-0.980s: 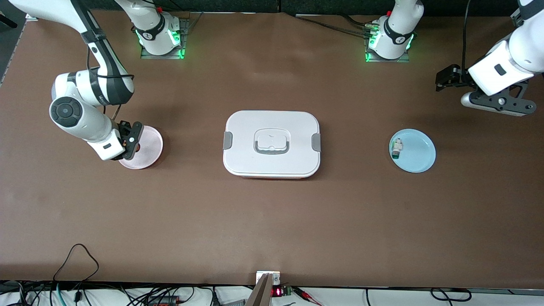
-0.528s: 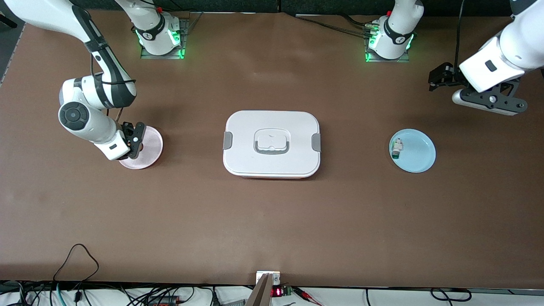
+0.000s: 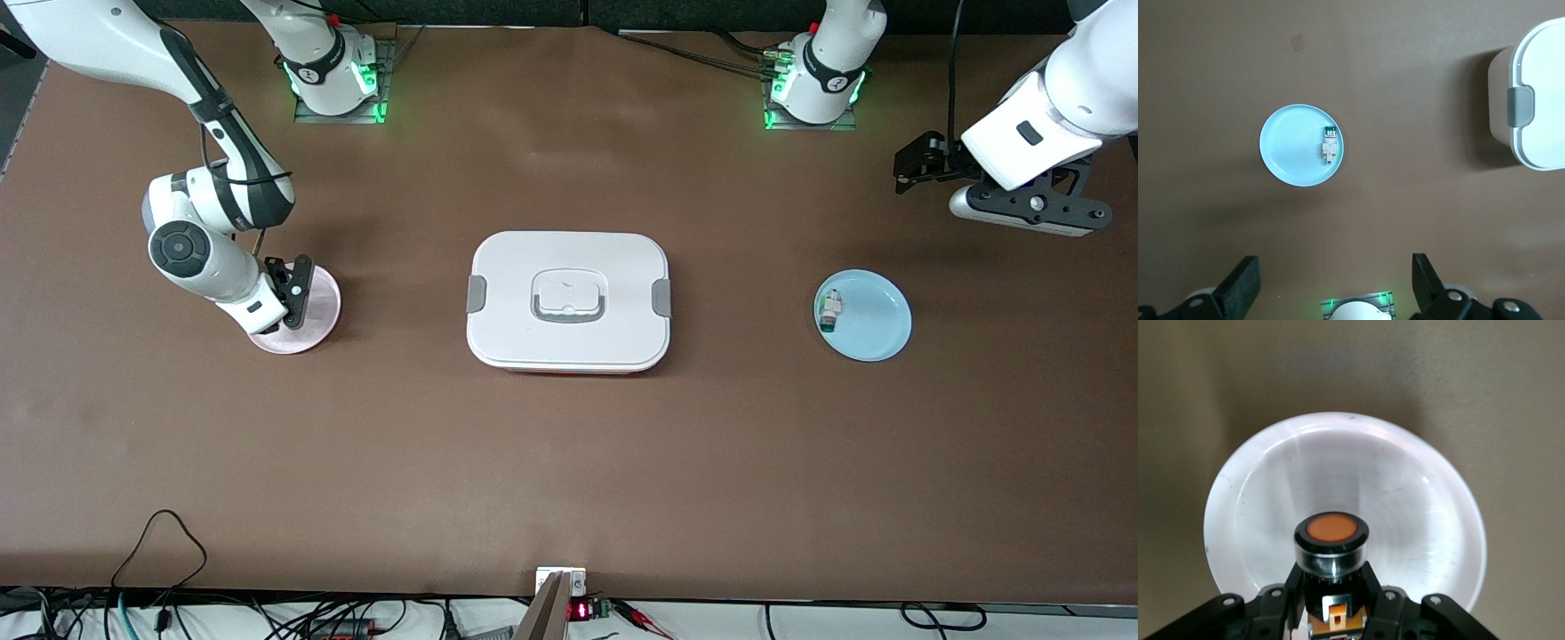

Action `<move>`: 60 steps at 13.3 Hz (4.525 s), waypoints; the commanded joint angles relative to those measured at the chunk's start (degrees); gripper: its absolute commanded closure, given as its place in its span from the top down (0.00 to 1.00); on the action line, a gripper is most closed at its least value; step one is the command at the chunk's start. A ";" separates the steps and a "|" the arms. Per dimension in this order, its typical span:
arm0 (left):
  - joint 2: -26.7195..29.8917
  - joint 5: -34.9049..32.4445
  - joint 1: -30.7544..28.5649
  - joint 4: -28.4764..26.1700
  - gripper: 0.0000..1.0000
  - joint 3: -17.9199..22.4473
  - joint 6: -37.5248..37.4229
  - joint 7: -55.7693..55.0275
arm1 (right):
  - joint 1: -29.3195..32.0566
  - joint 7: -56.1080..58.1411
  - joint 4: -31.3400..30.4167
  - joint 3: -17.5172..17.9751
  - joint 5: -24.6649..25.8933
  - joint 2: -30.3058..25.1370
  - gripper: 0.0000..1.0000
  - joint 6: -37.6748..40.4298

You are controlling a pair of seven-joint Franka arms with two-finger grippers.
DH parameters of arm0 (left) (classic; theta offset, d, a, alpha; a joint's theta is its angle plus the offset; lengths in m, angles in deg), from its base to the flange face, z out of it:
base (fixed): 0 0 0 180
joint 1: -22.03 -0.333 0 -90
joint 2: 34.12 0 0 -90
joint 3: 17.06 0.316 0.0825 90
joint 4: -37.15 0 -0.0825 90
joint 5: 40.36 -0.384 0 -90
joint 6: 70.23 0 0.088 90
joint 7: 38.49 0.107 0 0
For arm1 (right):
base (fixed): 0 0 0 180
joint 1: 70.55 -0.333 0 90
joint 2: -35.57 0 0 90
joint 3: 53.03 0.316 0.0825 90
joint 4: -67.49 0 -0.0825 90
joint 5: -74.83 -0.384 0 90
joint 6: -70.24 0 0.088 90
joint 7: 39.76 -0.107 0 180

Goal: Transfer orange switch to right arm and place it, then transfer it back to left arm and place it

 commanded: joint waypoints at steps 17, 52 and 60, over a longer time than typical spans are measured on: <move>0.11 0.59 0.10 3.82 1.00 -1.39 -2.93 -3.16 | -0.98 -8.01 9.52 0.86 -15.33 -6.10 1.00 14.33; -1.82 0.59 -8.59 5.15 1.00 -5.70 -4.95 -6.15 | -17.77 -65.45 40.75 -21.99 -21.88 -14.90 1.00 54.46; 3.53 0.41 -7.37 -0.12 1.00 -6.58 -3.63 -6.58 | -17.77 -64.82 26.43 -22.25 -22.59 -24.82 1.00 45.14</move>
